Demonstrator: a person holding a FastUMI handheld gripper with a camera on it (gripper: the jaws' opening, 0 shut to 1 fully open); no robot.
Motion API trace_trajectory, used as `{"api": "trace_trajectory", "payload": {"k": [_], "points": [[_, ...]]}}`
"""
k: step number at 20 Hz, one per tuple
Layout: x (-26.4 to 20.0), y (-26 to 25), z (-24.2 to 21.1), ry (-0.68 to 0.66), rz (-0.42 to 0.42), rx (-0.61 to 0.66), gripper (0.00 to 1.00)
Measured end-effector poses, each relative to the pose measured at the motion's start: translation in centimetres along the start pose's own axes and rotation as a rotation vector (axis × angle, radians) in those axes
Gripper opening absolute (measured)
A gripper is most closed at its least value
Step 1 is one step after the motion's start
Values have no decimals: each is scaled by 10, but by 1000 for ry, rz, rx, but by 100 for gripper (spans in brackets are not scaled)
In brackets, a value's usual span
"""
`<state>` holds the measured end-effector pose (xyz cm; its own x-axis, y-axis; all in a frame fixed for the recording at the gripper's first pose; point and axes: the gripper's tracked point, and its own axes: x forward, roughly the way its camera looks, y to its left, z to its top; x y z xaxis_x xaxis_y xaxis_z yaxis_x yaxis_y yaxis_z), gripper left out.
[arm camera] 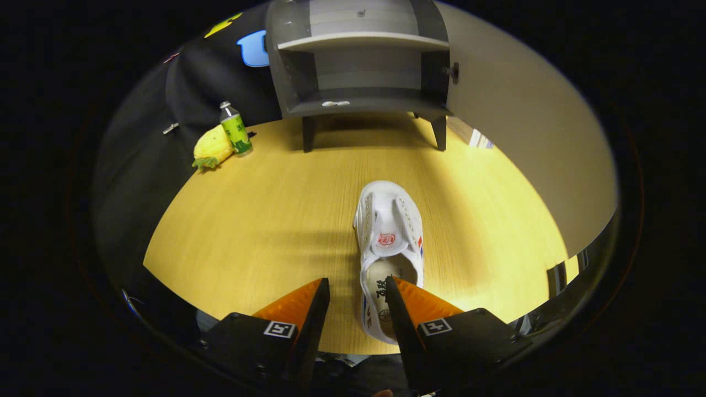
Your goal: Open the shoe cabinet door, grab the shoes and put them into the shoe cabinet, then close the shoe cabinet door.
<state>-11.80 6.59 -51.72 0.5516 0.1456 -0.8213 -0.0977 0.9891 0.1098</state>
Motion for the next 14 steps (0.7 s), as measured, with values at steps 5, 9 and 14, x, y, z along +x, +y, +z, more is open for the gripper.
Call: {"api": "trace_trajectory", "payload": {"k": [5, 9, 14], "points": [[39, -1, 19, -109, -28, 27, 46], [58, 1, 39, -181, -43, 55, 45], [54, -4, 48, -261, -70, 67, 45]]}}
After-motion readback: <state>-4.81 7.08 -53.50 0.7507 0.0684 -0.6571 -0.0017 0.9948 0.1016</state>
